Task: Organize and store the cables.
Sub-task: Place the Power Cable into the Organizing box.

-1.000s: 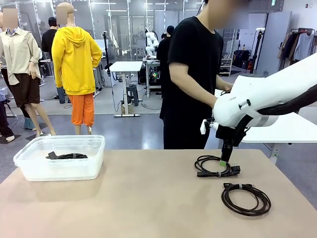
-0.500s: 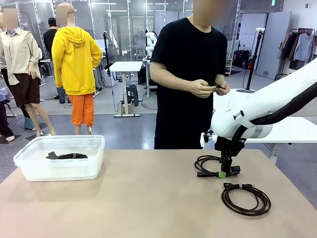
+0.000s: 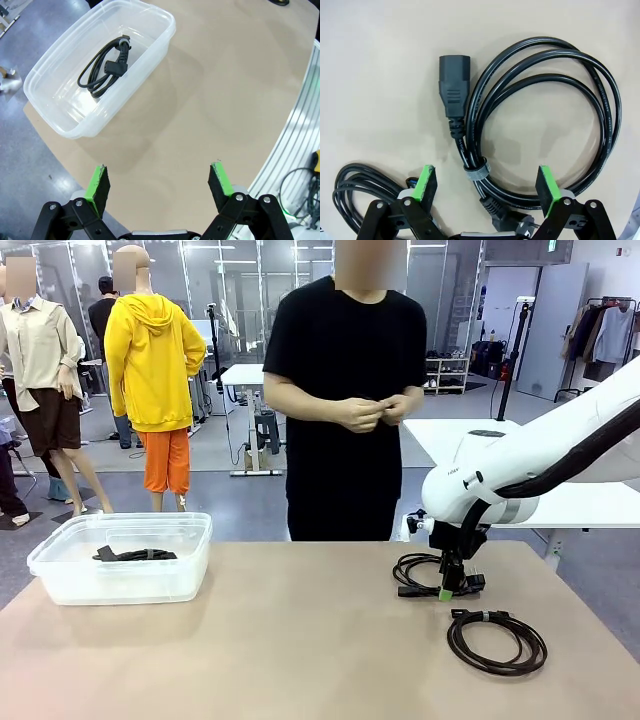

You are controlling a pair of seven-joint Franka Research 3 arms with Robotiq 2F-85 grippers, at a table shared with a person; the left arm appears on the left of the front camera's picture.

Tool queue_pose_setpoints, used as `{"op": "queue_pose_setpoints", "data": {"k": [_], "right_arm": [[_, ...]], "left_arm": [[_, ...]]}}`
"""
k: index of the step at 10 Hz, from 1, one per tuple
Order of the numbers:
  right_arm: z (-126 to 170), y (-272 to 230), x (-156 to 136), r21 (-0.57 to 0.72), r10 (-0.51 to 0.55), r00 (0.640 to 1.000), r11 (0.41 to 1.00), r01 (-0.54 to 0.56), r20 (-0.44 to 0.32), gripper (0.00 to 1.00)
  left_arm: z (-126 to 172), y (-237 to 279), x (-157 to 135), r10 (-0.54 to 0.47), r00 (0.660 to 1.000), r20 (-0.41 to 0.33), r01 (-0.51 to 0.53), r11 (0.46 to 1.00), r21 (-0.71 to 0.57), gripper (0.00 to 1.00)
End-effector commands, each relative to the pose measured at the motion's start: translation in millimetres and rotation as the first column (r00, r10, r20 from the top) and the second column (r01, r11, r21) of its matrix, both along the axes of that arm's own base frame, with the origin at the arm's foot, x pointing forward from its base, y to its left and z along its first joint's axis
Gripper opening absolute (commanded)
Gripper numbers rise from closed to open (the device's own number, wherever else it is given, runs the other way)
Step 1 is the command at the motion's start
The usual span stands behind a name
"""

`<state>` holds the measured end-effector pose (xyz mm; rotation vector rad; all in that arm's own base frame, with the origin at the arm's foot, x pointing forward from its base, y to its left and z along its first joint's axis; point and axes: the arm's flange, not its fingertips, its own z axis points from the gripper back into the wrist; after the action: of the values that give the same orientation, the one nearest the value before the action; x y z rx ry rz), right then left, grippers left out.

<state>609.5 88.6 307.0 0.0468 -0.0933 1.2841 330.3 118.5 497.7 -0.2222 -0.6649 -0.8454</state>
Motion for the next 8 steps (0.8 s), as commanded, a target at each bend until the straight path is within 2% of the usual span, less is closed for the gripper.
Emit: {"op": "queue_pose_setpoints", "data": {"k": [1, 2, 4, 5, 8], "right_arm": [[1.0, 1.1, 9.3, -0.014, 0.021, 1.000, 1.000, -0.022, -0.021, 1.00], [-0.7, 2.3, 10.2, -0.014, 0.021, 0.999, 1.000, -0.021, -0.025, 0.76], [-3.0, 3.1, 12.5, -0.018, 0.018, 0.999, 1.000, -0.019, -0.031, 0.16], [-3.1, 2.7, 12.6, -0.021, 0.016, 0.999, 1.000, -0.016, -0.032, 0.00], [0.2, 4.0, 10.6, -0.030, 0.019, 0.999, 0.999, -0.020, -0.033, 0.02]], "left_arm": [[0.1, -0.5, 0.7, -0.005, 1.000, 0.000, 0.005, 1.000, -0.002, 1.00], [0.1, -0.5, 0.7, -0.005, 1.000, 0.000, 0.005, 1.000, -0.002, 1.00], [0.1, -0.5, 0.7, -0.005, 1.000, 0.000, 0.005, 1.000, -0.002, 1.00], [0.1, -0.5, 0.7, -0.005, 1.000, 0.000, 0.005, 1.000, -0.002, 1.00], [0.1, -0.5, 0.7, -0.005, 1.000, 0.000, 0.005, 1.000, -0.002, 1.00]]}}
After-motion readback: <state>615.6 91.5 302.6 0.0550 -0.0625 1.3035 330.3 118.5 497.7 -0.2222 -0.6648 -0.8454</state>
